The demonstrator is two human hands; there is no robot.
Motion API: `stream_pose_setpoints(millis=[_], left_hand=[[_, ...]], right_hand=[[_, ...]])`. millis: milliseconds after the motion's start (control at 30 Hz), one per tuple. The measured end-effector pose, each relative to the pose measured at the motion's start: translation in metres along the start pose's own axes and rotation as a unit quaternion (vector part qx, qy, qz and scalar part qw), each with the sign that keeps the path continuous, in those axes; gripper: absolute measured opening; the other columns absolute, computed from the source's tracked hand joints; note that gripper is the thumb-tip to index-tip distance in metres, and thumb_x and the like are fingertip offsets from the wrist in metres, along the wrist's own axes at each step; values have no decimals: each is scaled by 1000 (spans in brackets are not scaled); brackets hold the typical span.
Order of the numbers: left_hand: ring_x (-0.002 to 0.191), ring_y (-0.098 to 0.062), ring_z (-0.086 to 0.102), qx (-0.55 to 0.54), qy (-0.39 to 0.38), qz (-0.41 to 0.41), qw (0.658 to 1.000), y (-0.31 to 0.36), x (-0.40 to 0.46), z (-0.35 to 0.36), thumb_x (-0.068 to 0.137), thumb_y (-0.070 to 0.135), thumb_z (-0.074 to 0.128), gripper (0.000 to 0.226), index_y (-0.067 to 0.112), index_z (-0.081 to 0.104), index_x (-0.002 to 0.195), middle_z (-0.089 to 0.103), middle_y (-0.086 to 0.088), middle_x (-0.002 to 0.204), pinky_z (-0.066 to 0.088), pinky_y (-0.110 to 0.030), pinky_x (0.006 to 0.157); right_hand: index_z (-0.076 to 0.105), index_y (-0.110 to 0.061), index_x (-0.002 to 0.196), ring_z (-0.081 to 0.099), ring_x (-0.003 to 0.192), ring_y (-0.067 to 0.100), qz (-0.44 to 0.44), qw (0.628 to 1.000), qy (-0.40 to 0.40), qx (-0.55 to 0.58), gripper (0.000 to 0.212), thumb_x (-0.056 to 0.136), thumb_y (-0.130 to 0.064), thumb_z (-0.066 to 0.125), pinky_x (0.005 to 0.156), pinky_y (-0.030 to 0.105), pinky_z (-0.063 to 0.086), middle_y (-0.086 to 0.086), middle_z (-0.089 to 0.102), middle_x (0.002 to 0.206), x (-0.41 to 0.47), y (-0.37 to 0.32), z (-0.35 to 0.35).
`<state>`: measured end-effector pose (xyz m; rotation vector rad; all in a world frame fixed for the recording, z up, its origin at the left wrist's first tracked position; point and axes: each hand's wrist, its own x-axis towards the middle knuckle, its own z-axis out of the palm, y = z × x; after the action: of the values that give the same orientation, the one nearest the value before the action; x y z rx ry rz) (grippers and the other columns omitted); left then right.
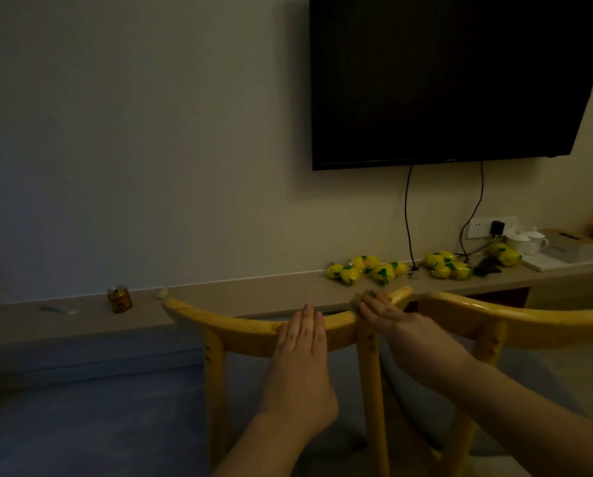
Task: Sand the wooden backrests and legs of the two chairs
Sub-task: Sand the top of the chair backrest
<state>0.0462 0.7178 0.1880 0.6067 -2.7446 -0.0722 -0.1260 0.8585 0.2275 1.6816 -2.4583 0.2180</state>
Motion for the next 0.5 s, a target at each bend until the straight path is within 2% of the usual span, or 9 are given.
stream_pose_setpoints(millis=[167, 233, 300, 400, 500], left_hand=[[154, -23, -24, -8, 4, 5, 1000, -1, 0, -2, 90, 30, 52, 102, 12, -21, 159, -30, -7, 166, -16, -39, 123], [154, -24, -25, 1, 8, 4, 1000, 0, 0, -2, 90, 33, 53, 103, 12, -22, 159, -31, -8, 166, -18, -40, 122], [154, -25, -25, 12, 8, 2, 1000, 2, -1, 0, 90, 36, 53, 105, 10, -22, 158, -31, -9, 165, -19, -40, 121], [154, -25, -25, 16, 12, 3, 1000, 0, -2, 1, 89, 36, 53, 104, 10, -21, 159, -31, -9, 165, -19, -40, 121], [154, -22, -24, 6, 14, 10, 1000, -2, -2, 0, 89, 33, 52, 102, 12, -20, 159, -29, -7, 166, -18, -38, 121]], right_hand=[[17, -25, 163, 10, 157, 18, 88, 995, 40, 3, 86, 88, 7, 46, 121, 36, 30, -2, 14, 170, 9, 11, -15], [23, -22, 161, 16, 156, 21, 103, 993, 56, 14, 82, 88, 5, 47, 118, 39, 34, 0, 23, 168, 12, 2, -15], [23, -22, 161, 14, 156, 20, 79, 995, 56, 25, 82, 87, 6, 47, 116, 40, 38, -1, 22, 168, 8, -12, -9], [16, -23, 163, 2, 157, 16, 9, 999, 25, 32, 88, 87, 9, 44, 120, 35, 31, -4, 10, 171, 2, -22, 3], [15, -27, 163, 5, 157, 13, 28, 999, 26, 8, 87, 88, 5, 46, 119, 33, 30, -7, 8, 171, 5, -7, -1]])
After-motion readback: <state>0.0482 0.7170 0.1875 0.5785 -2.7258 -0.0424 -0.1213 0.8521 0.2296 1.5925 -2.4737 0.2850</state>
